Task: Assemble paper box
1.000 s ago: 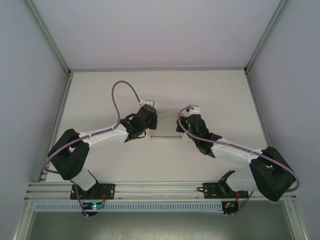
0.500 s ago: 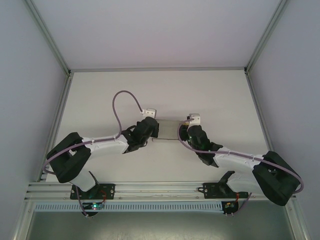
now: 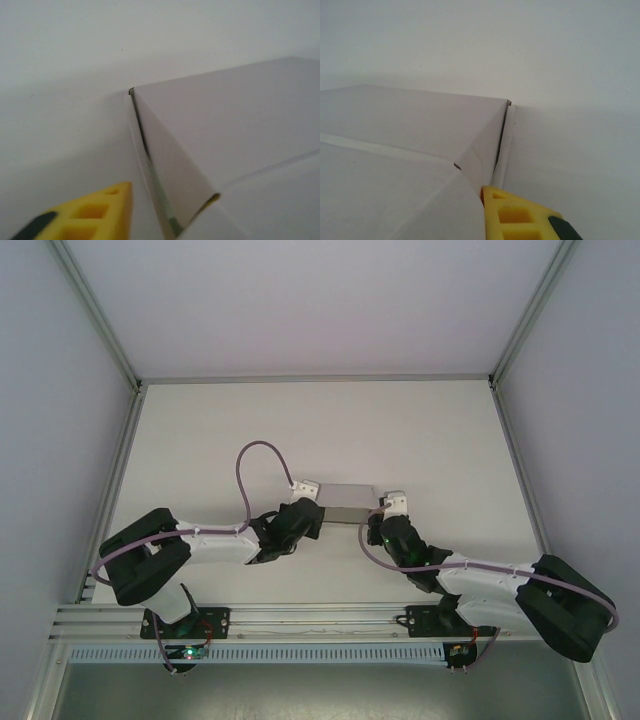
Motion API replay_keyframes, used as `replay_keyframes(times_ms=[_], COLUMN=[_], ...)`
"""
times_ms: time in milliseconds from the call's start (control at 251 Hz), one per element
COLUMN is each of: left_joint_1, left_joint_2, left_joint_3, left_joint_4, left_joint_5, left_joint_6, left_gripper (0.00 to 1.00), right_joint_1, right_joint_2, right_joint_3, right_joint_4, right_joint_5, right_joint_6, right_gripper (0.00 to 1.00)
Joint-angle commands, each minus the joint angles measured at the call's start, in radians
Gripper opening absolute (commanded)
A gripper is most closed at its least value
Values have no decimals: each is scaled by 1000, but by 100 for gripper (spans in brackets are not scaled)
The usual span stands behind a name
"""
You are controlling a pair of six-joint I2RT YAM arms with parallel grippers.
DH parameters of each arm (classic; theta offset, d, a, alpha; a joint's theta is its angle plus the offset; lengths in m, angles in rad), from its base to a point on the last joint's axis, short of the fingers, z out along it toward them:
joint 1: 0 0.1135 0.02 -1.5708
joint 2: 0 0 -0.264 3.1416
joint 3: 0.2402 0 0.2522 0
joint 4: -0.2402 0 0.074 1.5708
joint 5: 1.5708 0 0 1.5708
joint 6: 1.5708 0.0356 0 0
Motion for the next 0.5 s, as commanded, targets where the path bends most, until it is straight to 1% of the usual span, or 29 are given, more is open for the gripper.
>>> replay_keyframes(times_ms=[0, 52, 108, 148, 160, 164, 168, 176, 263, 307, 495], left_joint_1=[-20, -22, -27, -29, -31, -32, -32, -34, -49, -53, -73], left_joint_2=[-41, -57, -69, -78, -79, -80, -80, -81, -87, -91, -145], left_joint_3=[-6, -1, 4, 5, 6, 6, 6, 6, 11, 15, 6], left_joint_4=[-24, -52, -76, -96, -102, -103, -105, -109, -149, -179, -244], left_joint_5=[0, 11, 20, 35, 38, 38, 37, 36, -13, -17, 98], left_joint_6=[-4, 1, 3, 9, 13, 14, 16, 19, 45, 43, 77], left_gripper=[48, 59, 77, 88, 93, 93, 97, 99, 100, 100, 100], right_joint_1=[13, 14, 16, 18, 19, 20, 20, 19, 25, 29, 43], right_joint_2=[-22, -33, -40, -42, -42, -42, -42, -42, -32, -27, -12], right_joint_3=[-27, -25, -19, -15, -10, -11, -11, -12, 0, 1, 17], right_joint_4=[-72, -81, -105, -124, -129, -130, -131, -135, -176, -178, -191], right_joint_5=[30, 30, 37, 39, 40, 40, 41, 42, 56, 62, 50], right_joint_6=[17, 18, 28, 30, 31, 31, 32, 34, 46, 53, 73], right_gripper=[10, 10, 10, 10, 10, 10, 10, 10, 10, 10, 11])
